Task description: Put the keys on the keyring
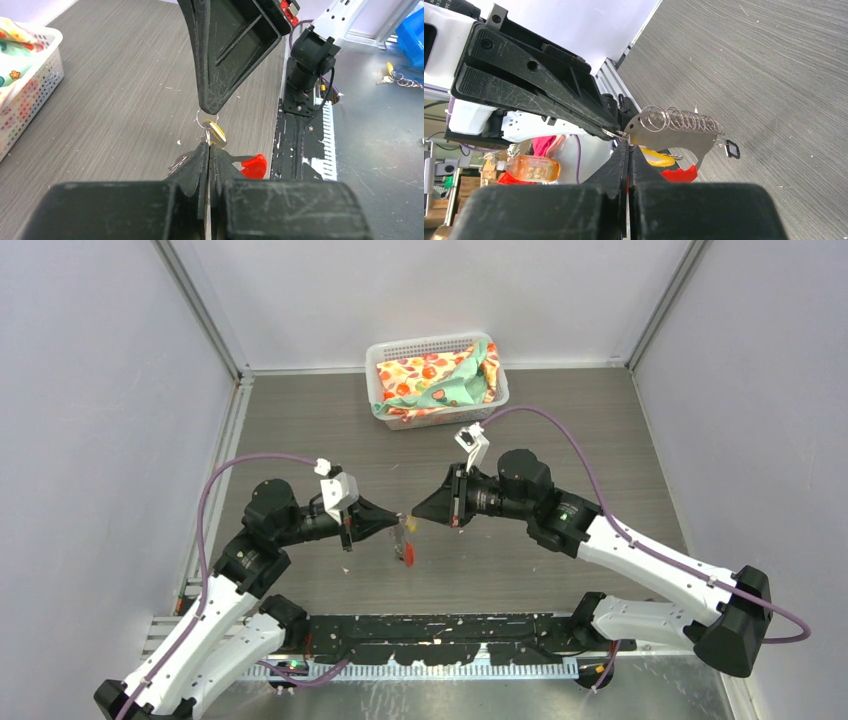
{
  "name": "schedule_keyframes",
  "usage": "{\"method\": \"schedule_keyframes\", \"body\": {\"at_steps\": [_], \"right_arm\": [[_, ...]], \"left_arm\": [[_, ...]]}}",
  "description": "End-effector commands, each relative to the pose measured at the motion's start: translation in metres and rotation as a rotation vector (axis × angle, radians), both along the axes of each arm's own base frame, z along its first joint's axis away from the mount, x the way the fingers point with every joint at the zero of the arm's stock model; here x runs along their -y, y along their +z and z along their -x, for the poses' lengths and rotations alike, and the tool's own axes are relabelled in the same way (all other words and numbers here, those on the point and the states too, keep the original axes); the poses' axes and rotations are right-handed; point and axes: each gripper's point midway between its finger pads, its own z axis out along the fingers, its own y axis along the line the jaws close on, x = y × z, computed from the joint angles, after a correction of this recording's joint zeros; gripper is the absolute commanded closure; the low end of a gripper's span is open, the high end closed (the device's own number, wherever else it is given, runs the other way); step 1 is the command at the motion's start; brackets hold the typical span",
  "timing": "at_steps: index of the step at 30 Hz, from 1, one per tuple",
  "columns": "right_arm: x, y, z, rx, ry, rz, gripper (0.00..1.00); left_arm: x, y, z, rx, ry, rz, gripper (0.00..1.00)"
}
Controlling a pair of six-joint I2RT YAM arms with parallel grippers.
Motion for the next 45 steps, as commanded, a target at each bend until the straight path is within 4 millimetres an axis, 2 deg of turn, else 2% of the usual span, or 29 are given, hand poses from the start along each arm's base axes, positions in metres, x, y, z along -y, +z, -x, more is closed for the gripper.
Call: {"method": "schedule_keyframes", "body": {"at_steps": [1,12,19,29,36,45], "right_arm": [[-0.002,0.023,0.002,0.036,0.015,-0.074,0.99],[-0.009,0.012,0.007,-0.024,0.070,-0.059,0.99],[-0.015,0.016,0.006,-0.020,0.095,-0.083,0.99],[-0.009,0.017,-0.001,-0.019,0.052,-0.109,0.99],[-0.011,0.015,-0.003,-0.053,0.072,-0.150,0.99],[-0.005,0.021,-0.003,-0.046,0.060,-0.189,0.99]], "left_arm": [[-0.001,0.017,-0.005,0.082,0.020,0.036,1.00],[-0.004,0.022,-0.011,0.107,0.066,0.049,1.00],[-0.002,0.022,-0.007,0.103,0.038,0.054,1.00],[0.000,0.023,0.002,0.110,-0.012,0.059,1.00],[0.000,0.033,0.003,0.144,-0.019,0.088,1.00],[0.001,0.027,0.007,0.138,-0.042,0.072,1.00]]}}
